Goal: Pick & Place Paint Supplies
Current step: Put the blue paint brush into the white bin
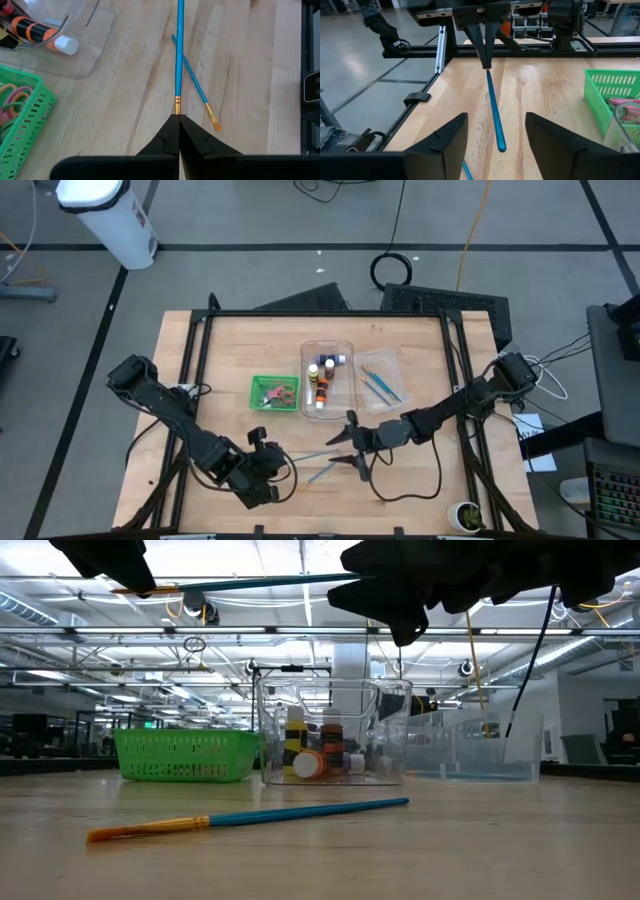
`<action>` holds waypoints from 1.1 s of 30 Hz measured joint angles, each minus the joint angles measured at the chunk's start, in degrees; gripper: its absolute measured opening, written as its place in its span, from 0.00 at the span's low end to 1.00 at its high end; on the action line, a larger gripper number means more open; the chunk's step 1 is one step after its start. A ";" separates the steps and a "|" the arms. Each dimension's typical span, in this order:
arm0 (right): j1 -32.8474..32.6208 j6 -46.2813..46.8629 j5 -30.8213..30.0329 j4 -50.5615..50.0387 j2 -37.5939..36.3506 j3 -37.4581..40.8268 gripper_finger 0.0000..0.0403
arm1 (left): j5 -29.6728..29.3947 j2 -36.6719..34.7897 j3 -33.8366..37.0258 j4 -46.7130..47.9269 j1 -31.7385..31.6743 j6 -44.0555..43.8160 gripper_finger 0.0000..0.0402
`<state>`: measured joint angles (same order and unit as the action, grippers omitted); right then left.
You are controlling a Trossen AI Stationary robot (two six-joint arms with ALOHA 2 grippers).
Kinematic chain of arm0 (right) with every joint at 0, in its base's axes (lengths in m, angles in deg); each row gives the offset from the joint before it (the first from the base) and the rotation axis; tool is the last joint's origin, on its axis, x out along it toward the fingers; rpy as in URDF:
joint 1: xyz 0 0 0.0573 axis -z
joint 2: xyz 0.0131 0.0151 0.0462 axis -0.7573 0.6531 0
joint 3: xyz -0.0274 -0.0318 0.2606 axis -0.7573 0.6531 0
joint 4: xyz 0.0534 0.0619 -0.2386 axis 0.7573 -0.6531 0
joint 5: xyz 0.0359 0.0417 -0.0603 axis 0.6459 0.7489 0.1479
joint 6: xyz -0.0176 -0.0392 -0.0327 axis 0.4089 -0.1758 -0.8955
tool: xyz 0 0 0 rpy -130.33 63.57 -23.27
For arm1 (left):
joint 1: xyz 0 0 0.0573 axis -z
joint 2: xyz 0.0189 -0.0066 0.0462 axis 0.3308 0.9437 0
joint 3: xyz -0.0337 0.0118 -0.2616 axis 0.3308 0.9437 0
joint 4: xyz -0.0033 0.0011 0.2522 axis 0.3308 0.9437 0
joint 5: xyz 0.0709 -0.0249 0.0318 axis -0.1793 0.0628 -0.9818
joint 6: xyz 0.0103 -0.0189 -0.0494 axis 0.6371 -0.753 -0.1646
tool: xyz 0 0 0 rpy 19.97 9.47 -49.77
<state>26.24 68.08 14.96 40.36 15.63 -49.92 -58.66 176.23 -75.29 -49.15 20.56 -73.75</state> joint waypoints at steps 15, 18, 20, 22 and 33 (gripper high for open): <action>0.00 -0.02 0.00 -0.32 -0.01 0.00 0.23 | 0.00 0.00 -0.05 0.00 0.00 0.11 0.00; 0.00 -0.02 0.00 -0.34 -0.01 0.01 0.19 | 0.00 0.00 -0.05 0.00 0.01 0.11 0.00; 0.00 -0.02 0.00 -0.32 -0.01 0.02 0.16 | 0.00 0.00 -0.05 0.00 0.00 0.11 0.00; 0.00 -0.03 0.02 -0.34 -0.01 0.02 0.14 | 0.00 0.00 -0.05 0.02 0.00 0.11 0.00; 1.09 0.11 4.39 -0.34 -0.01 0.04 0.01 | 0.25 0.00 -0.07 0.01 0.00 1.27 0.00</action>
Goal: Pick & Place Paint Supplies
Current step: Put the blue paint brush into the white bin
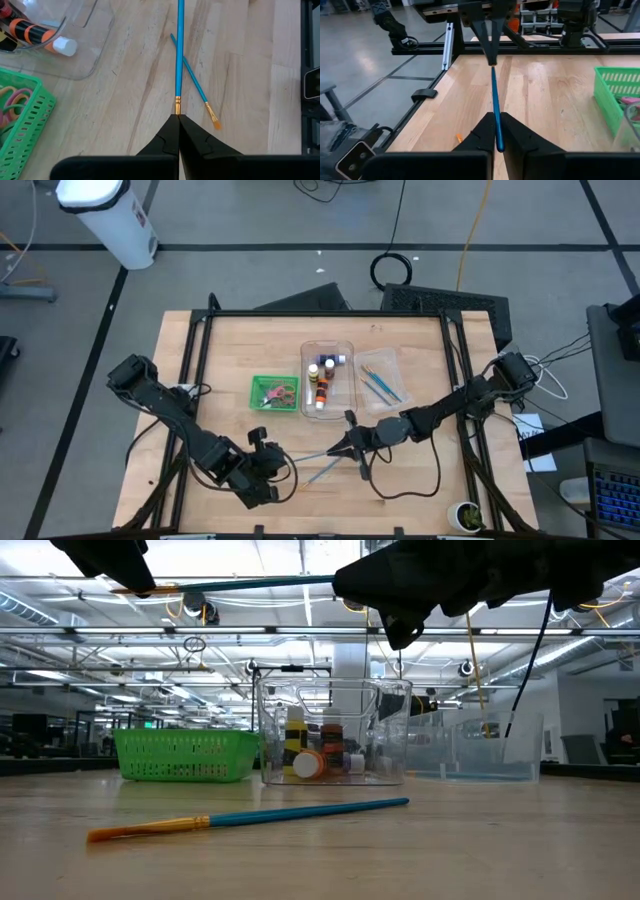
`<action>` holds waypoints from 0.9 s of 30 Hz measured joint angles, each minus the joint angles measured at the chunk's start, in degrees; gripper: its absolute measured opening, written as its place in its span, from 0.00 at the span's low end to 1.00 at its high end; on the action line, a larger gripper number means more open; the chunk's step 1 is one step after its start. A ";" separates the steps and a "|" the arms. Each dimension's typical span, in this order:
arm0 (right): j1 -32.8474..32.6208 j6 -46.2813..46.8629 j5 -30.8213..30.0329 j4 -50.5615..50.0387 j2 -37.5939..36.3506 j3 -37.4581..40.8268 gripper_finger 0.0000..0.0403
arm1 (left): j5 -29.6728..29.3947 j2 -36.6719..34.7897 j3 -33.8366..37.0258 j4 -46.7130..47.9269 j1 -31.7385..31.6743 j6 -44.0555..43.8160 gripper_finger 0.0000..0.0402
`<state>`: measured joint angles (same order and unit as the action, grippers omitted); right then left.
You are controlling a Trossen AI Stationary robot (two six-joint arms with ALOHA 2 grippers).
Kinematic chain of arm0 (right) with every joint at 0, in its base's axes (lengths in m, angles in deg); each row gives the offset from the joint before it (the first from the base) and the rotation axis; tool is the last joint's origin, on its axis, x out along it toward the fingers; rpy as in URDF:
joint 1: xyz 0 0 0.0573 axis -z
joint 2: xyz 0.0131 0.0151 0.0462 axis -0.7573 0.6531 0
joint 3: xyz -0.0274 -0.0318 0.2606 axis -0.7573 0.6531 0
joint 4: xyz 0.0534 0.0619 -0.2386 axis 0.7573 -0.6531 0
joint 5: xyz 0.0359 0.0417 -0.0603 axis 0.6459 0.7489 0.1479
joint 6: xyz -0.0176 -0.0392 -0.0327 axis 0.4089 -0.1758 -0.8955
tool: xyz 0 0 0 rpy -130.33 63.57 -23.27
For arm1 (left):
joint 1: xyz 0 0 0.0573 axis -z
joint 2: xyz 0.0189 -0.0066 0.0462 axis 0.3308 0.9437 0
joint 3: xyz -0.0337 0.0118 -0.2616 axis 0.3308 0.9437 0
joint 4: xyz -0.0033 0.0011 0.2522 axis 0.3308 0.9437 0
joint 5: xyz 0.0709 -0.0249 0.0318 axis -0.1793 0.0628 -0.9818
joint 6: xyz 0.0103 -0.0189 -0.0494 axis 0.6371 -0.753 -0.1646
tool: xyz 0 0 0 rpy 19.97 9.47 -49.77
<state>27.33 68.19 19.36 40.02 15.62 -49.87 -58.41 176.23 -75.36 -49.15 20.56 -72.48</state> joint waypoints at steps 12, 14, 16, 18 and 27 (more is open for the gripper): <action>-0.12 3.16 -3.49 -11.20 -5.65 0.02 0.01 | -0.16 -5.07 -1.16 -7.67 -0.10 7.30 0.25; -0.74 3.91 -7.46 -16.56 -8.81 0.02 0.00 | -1.23 -6.62 -1.16 -9.37 0.26 8.30 0.28; -1.91 5.01 -12.98 -22.67 -12.37 0.02 0.00 | -2.93 -7.69 -1.18 -9.88 0.88 8.94 0.30; -3.66 7.11 -19.64 -28.88 -15.98 0.02 0.00 | -4.50 -7.93 -1.18 -9.65 1.32 9.17 0.32; -17.43 17.41 -49.20 -44.02 -29.12 0.02 0.00 | -6.65 -5.90 -1.07 -8.95 1.78 8.28 0.32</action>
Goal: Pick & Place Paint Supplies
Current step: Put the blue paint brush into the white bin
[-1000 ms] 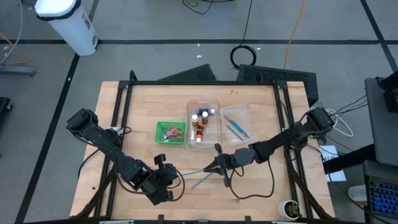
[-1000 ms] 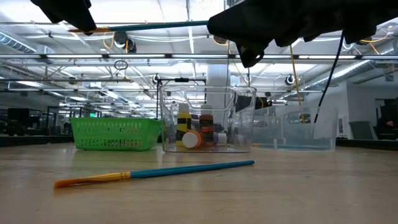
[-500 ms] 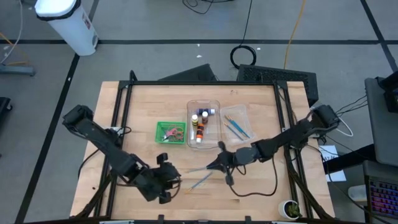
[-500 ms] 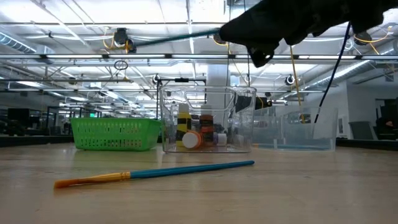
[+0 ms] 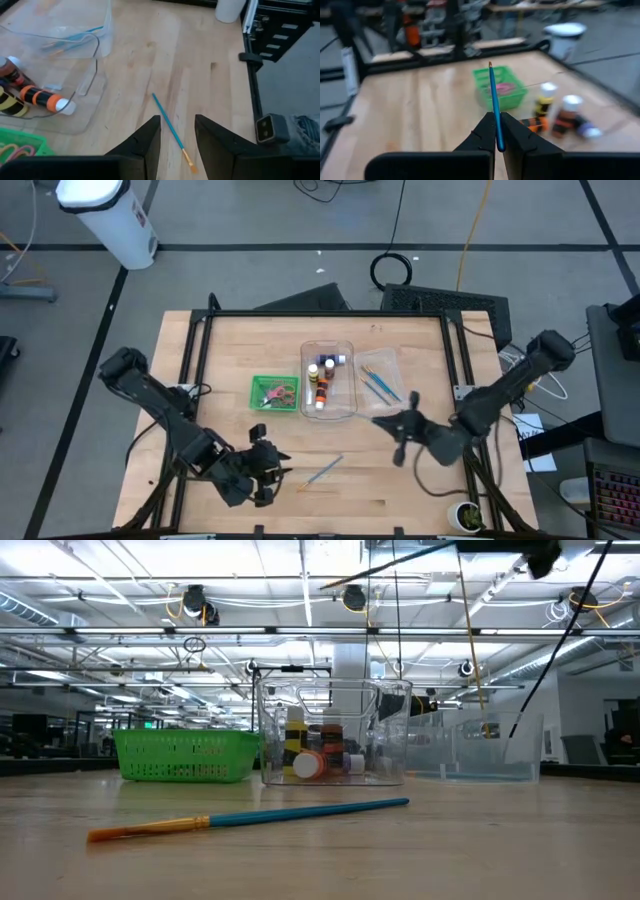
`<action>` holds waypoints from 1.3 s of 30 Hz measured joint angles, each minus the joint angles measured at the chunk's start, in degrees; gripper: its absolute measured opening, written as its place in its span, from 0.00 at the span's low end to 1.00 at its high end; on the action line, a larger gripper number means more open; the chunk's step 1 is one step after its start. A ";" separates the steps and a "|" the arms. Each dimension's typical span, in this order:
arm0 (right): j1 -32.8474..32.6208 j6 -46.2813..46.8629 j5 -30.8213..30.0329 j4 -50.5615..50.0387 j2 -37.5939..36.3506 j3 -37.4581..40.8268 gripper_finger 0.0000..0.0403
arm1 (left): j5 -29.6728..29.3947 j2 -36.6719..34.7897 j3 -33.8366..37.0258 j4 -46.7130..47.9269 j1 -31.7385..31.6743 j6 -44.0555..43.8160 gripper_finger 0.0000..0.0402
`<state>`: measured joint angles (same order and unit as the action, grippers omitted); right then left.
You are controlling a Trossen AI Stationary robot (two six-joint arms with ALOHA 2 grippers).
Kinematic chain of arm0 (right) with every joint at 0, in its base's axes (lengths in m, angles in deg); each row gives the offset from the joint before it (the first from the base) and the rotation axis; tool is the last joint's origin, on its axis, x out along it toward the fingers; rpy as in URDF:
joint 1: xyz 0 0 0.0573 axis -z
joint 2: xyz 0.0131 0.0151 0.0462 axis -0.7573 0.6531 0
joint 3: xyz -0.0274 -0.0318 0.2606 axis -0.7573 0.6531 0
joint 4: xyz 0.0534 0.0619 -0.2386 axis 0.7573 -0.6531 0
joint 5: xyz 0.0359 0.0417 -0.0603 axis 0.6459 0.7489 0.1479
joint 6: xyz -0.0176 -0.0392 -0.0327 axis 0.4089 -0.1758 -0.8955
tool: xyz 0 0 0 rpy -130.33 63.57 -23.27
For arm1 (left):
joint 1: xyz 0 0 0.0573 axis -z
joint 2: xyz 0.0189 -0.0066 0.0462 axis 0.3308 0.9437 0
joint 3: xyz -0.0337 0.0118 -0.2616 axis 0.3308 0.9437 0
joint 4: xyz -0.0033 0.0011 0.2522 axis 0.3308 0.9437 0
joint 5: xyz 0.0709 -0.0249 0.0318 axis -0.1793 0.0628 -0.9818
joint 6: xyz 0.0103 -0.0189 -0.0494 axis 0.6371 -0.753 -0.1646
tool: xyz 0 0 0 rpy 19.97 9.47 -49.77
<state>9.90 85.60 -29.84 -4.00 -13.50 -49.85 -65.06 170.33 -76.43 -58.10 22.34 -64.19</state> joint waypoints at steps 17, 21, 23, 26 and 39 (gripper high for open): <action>2.40 47.51 -4.02 -47.55 -3.43 1.05 0.00 | 2.73 4.20 0.02 -0.10 -2.65 -0.16 0.32; 6.62 47.04 -0.64 -45.75 -3.38 3.94 0.00 | 3.54 4.20 0.02 -0.10 -3.47 -0.16 0.32; 9.30 46.98 0.41 -44.34 -3.36 5.37 0.01 | 3.57 4.20 0.02 -0.10 -3.74 -0.16 0.32; 13.40 44.29 1.15 -40.96 -3.38 7.04 0.05 | 3.64 4.20 0.02 -0.08 -4.14 -0.14 0.32; 20.60 7.88 1.25 -11.52 -3.38 10.56 0.49 | 4.06 4.24 0.02 -0.10 -4.25 -0.46 0.32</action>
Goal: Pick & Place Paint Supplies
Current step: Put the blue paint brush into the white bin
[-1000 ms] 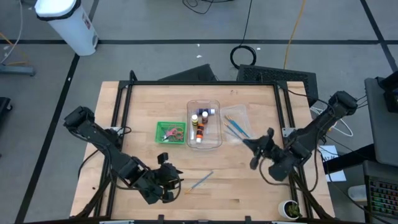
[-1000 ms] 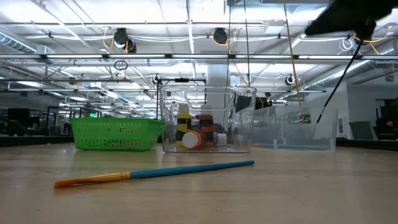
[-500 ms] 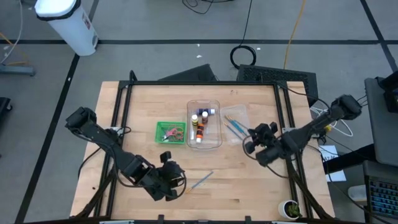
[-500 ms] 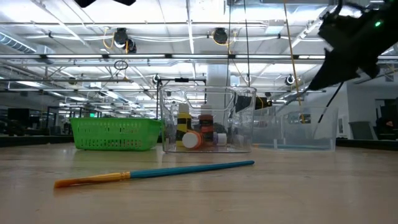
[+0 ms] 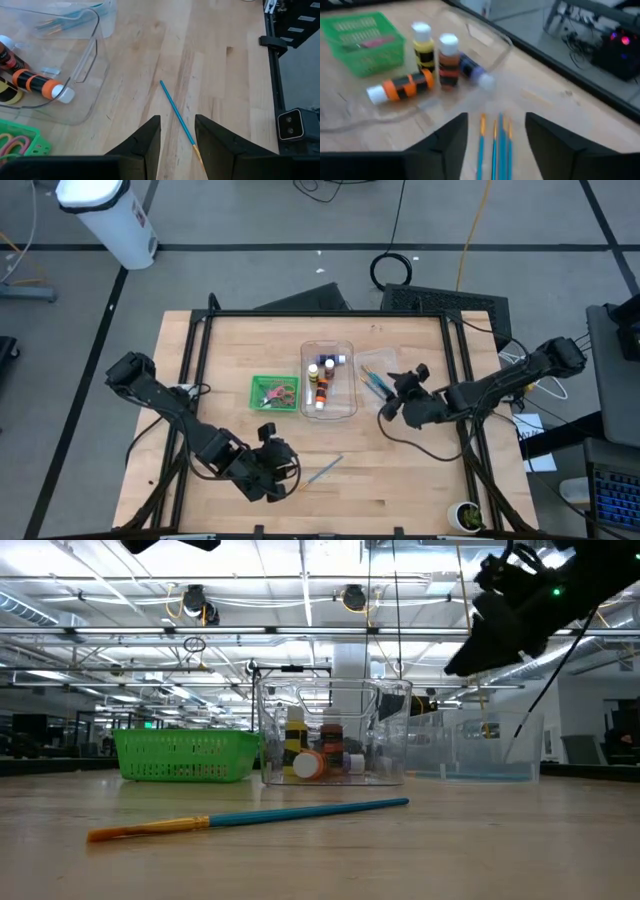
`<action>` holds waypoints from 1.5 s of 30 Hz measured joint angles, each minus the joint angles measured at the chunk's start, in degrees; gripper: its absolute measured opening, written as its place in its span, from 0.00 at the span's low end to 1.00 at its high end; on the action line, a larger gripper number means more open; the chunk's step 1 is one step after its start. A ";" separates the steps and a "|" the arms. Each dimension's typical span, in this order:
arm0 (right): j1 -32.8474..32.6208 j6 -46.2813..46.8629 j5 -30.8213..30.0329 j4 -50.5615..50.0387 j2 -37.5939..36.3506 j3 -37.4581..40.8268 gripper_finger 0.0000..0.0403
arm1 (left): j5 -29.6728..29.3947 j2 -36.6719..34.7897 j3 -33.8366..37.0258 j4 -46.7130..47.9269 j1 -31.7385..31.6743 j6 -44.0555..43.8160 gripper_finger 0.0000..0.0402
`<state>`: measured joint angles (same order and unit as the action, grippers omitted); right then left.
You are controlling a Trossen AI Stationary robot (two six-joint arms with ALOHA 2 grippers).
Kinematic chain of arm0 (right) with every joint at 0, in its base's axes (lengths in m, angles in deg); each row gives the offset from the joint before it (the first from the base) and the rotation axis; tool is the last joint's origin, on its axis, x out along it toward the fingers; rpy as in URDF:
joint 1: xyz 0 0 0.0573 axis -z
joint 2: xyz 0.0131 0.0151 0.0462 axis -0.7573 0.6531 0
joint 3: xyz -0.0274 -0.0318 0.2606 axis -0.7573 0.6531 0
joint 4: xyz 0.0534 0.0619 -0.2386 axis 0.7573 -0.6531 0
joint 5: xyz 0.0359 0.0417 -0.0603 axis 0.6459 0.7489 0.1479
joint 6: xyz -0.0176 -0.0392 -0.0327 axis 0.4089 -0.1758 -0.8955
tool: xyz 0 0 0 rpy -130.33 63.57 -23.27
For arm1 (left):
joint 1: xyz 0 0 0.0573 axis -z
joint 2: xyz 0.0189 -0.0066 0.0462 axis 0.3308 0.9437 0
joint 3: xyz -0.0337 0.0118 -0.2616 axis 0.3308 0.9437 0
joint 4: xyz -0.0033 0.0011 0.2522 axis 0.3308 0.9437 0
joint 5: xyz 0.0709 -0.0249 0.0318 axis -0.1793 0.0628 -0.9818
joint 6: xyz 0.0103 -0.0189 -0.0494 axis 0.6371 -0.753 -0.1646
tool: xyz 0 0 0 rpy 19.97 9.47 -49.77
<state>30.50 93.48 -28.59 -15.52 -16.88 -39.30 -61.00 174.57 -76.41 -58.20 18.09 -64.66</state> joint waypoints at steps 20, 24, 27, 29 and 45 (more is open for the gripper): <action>-5.77 -19.93 17.98 29.31 0.00 0.00 0.55 | 14.41 14.84 0.02 -6.10 1.39 -3.54 0.38; -5.77 -19.61 17.94 29.55 0.00 0.00 0.55 | 17.34 19.48 0.04 -7.24 0.33 -5.98 0.49; -5.77 -19.56 17.92 29.97 0.00 0.00 0.54 | 20.03 22.13 -0.05 -8.12 -0.58 -5.90 0.56; -5.77 -19.52 17.89 29.92 0.00 0.00 0.54 | 20.71 22.84 -0.21 -8.53 -1.00 -5.26 0.60; -5.77 -19.64 17.81 29.90 0.00 0.00 0.53 | 15.22 24.19 -0.10 -8.53 -1.67 -6.05 0.33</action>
<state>24.73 73.83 -10.79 14.38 -16.88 -39.30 -45.78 198.76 -76.50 -66.73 16.42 -70.71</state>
